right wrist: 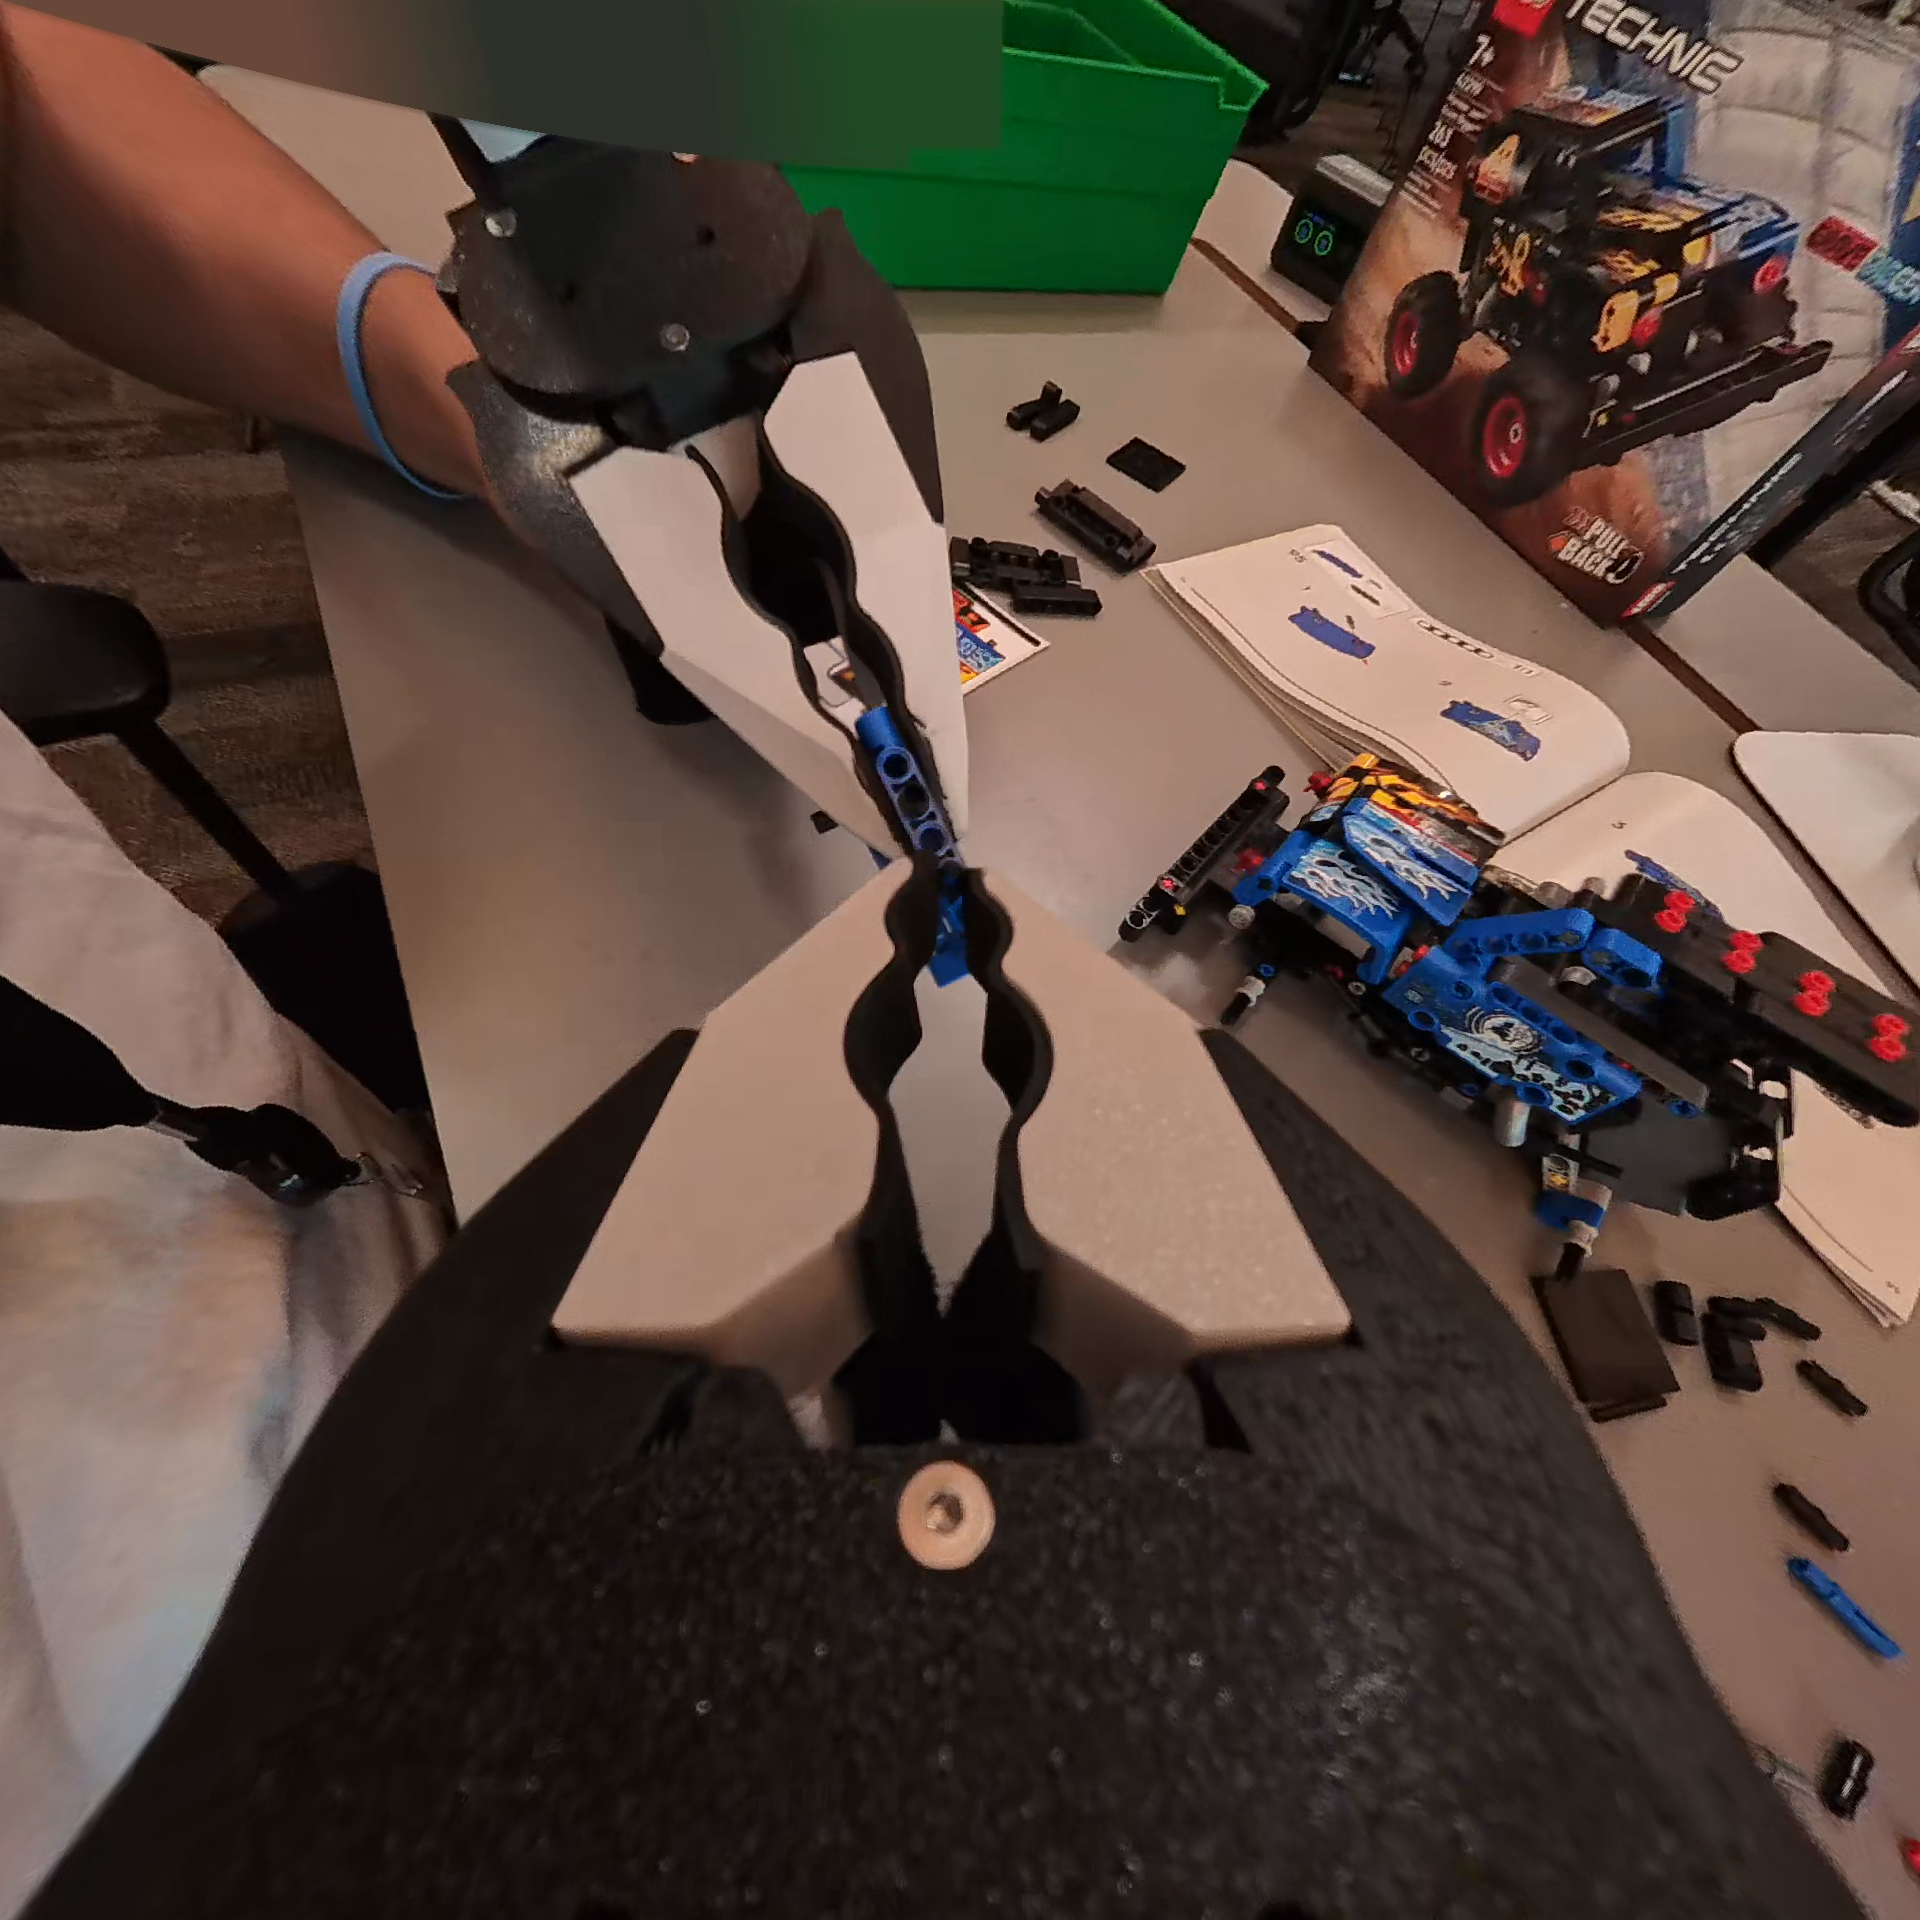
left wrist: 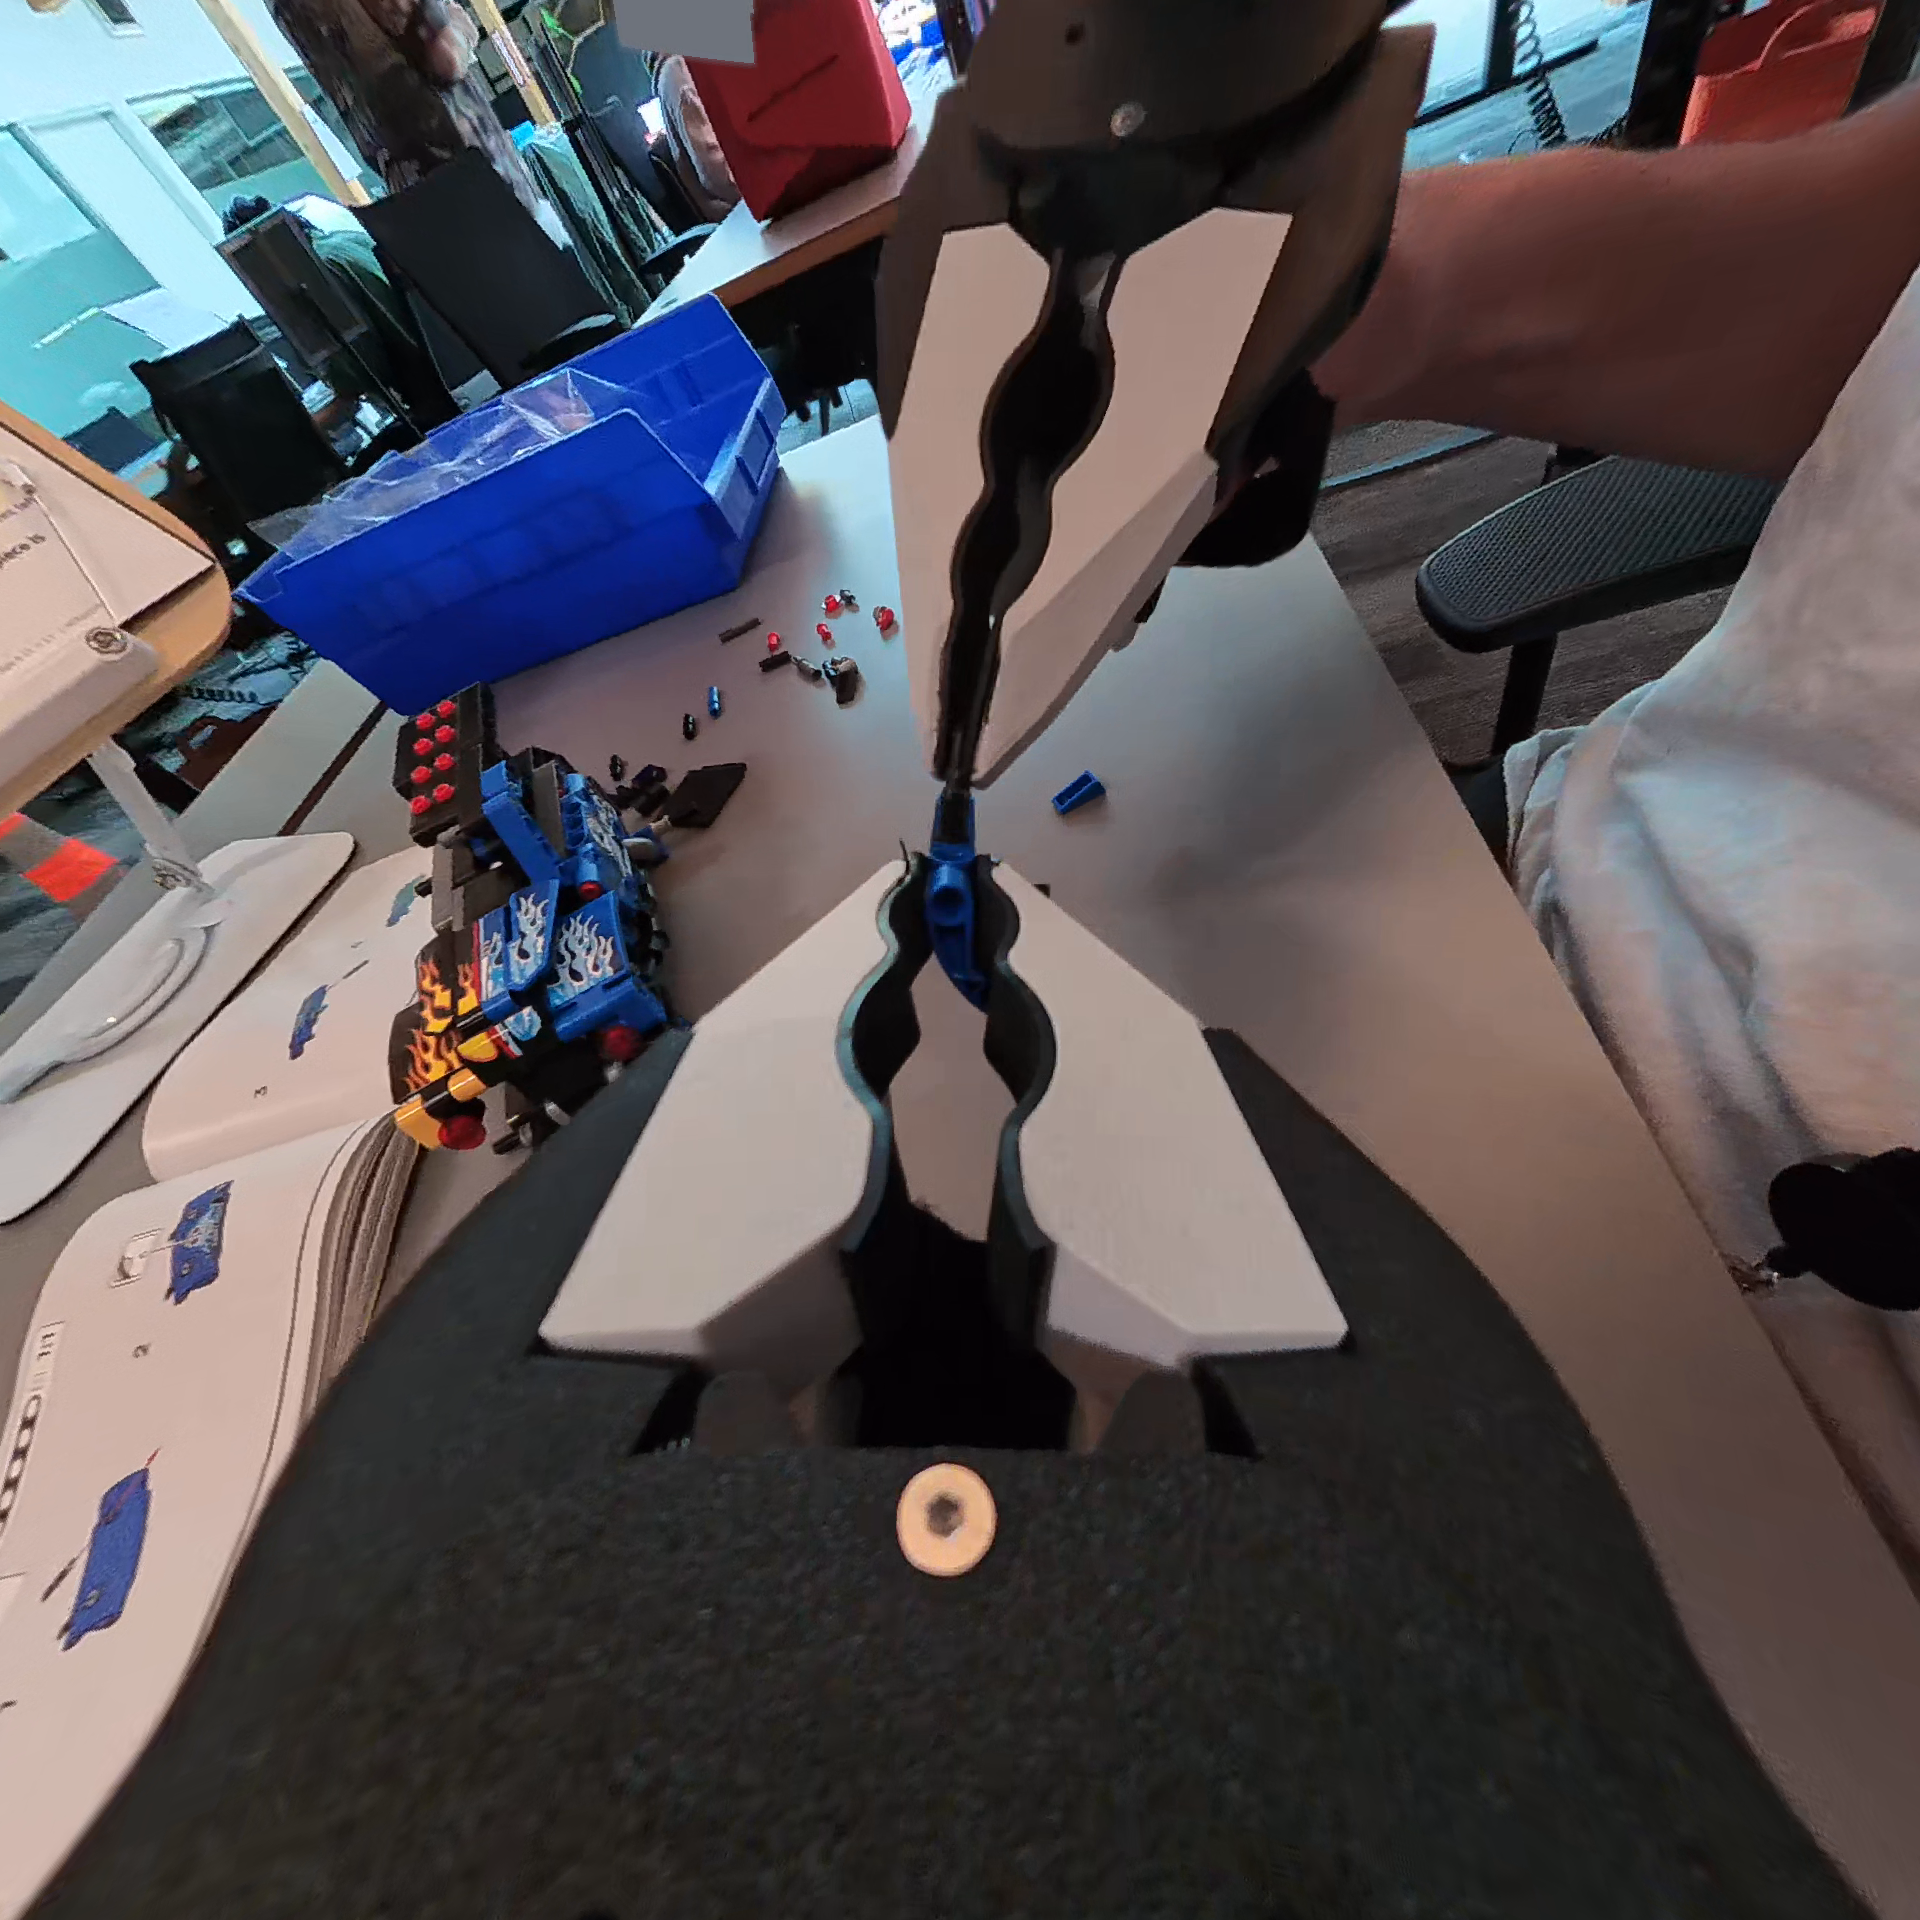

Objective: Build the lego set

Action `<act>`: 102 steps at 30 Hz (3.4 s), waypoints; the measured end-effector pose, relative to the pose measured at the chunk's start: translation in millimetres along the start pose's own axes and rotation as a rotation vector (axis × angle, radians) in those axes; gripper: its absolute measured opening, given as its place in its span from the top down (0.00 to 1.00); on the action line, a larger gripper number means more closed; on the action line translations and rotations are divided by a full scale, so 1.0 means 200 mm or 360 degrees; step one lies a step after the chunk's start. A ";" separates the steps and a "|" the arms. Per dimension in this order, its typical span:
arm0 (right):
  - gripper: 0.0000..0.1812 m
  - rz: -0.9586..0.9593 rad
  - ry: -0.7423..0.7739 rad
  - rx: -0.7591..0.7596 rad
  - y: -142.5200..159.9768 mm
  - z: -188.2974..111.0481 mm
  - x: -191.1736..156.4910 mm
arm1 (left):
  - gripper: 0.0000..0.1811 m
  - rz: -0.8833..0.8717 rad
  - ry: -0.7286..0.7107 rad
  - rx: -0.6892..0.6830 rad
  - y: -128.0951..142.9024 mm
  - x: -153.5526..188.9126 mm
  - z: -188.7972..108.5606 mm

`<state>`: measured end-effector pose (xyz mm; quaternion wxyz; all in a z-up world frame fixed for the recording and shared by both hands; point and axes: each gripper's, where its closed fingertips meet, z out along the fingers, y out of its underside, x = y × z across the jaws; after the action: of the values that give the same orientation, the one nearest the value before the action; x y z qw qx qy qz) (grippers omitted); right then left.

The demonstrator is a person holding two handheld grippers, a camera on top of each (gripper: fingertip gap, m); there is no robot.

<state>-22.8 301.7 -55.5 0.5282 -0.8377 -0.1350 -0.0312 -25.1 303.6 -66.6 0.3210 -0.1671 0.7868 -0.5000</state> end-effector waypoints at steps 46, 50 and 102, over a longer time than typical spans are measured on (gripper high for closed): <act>0.83 -0.0398 0.0590 -0.0056 0.07 0.07 0.10 | 0.97 -0.0282 -0.0187 -0.0103 0.08 -0.16 -0.03; 0.77 -0.0584 0.0730 -0.0010 0.02 0.11 0.12 | 0.97 -0.0397 -0.0216 -0.0092 0.09 -0.20 -0.04; 0.70 -0.1068 0.1061 -0.0101 0.02 0.23 0.17 | 0.97 -0.0680 -0.0098 -0.0103 0.12 -0.18 -0.02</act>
<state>6.7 348.5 -72.8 0.4775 -0.7079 -0.2203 -0.4716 0.1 338.7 -75.5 0.2261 -0.3555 0.7388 -0.5259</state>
